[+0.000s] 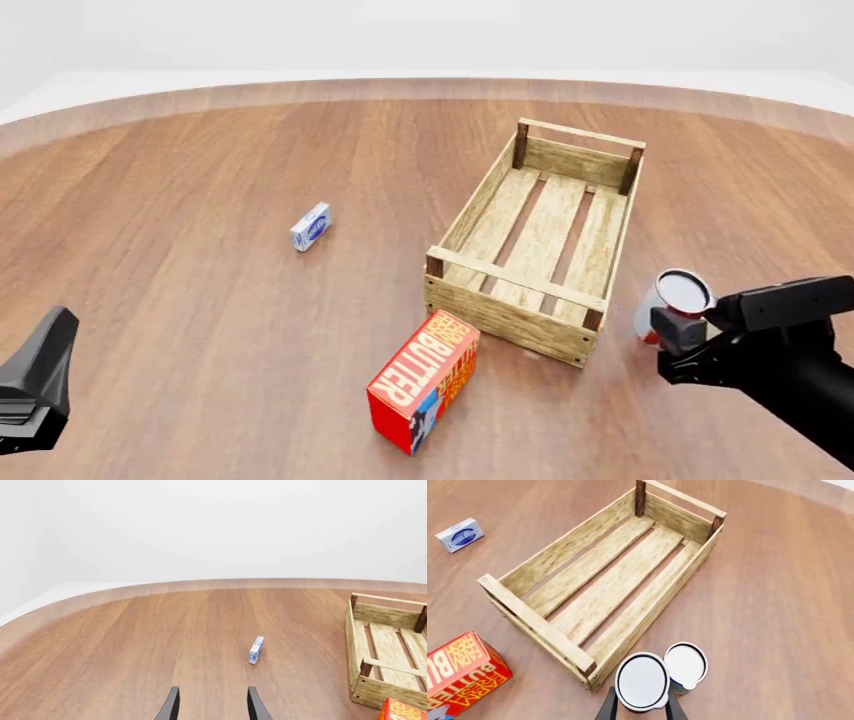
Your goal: Pick up the tomato sauce, and put it in the wooden tray.
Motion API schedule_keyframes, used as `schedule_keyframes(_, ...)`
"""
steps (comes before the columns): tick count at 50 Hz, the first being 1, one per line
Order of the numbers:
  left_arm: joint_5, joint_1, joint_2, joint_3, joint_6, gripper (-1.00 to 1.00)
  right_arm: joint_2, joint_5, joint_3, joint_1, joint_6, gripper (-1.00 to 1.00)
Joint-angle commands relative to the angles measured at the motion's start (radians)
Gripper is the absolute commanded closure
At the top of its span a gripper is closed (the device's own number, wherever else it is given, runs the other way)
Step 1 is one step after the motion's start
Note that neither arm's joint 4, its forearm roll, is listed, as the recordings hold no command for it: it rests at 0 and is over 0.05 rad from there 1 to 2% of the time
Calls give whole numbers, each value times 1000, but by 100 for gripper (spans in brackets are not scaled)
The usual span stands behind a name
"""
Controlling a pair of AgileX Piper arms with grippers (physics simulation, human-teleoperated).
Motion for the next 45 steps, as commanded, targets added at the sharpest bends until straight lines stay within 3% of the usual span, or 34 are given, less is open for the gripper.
schedule_keyframes(1,0,0,0,0,0,-100,-75,62,-10,-4,14,100)
schedule_keyframes(25,0,0,0,0,0,-100,-208,196,-40,3,4,100)
schedule_keyframes(45,0,0,0,0,0,-100,-229,231,-65,11,-15,100)
